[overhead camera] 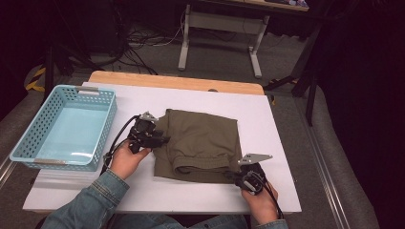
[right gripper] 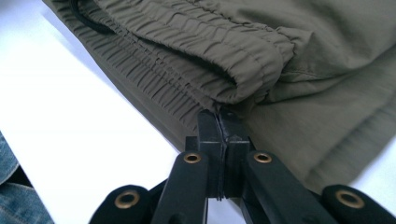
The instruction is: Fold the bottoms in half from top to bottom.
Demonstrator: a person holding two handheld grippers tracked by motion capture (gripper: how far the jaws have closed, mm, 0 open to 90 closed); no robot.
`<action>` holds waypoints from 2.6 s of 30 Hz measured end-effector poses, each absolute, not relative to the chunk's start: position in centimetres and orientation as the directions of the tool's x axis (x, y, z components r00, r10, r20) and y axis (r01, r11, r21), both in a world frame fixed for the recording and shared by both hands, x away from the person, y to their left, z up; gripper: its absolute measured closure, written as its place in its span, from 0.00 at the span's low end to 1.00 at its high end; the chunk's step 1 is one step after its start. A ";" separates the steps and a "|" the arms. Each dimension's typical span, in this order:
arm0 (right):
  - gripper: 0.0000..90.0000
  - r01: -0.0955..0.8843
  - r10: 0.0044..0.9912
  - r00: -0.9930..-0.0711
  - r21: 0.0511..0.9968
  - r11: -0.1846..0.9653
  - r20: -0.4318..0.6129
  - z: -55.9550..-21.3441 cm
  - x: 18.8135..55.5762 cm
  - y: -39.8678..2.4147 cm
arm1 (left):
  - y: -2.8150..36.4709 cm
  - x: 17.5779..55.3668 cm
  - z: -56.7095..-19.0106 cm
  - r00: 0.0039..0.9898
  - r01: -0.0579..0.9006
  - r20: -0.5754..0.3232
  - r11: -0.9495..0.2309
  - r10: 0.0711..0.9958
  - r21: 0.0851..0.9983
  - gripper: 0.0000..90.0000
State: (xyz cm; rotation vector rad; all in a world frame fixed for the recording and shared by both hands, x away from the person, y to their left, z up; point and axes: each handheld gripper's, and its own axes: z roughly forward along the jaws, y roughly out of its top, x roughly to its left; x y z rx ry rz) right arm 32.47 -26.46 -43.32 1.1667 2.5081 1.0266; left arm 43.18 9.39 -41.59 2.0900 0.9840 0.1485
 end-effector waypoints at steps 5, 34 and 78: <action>1.00 0.610 0.760 -0.643 0.663 0.433 0.095 -43.1 31.7 -27.6 | 9.2 43.2 -41.7 0.700 0.592 -0.208 -0.392 0.683 0.704 0.63; 0.35 0.560 0.832 -0.549 0.775 0.292 0.084 -41.5 37.5 -28.9 | 10.1 48.9 -43.1 0.558 0.681 -0.204 -0.304 0.804 0.667 0.13; 0.12 0.613 0.874 -0.481 0.742 0.271 0.078 -43.2 39.9 -29.1 | 5.6 48.9 -44.9 0.618 0.698 -0.225 -0.395 0.753 0.597 0.43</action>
